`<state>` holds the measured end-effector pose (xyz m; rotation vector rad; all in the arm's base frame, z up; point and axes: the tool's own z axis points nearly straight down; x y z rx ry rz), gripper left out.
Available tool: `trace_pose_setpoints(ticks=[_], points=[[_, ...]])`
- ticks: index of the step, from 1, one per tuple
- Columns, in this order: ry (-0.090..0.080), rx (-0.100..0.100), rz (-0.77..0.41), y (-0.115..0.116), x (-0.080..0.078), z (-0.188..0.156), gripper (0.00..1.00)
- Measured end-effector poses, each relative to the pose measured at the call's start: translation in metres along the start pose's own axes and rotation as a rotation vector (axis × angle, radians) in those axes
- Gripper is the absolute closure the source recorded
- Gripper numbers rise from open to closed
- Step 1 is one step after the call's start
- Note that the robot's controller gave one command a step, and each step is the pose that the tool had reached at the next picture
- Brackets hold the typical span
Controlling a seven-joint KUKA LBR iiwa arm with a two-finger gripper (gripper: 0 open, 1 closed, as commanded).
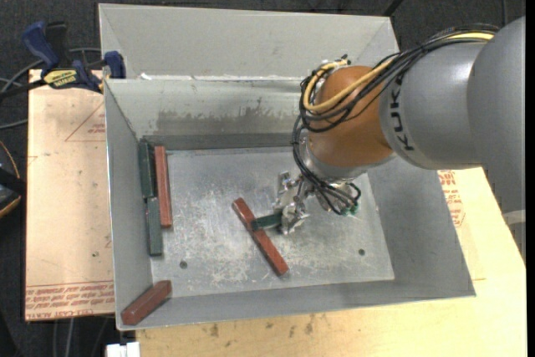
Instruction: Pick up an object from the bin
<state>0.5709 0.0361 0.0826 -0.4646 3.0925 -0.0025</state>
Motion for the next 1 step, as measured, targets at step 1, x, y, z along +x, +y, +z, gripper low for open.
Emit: trace_pose_setpoints(ticks=[1], points=[[0.008,-0.003,0.000,0.0007,0.0008,-0.0103,1.00]])
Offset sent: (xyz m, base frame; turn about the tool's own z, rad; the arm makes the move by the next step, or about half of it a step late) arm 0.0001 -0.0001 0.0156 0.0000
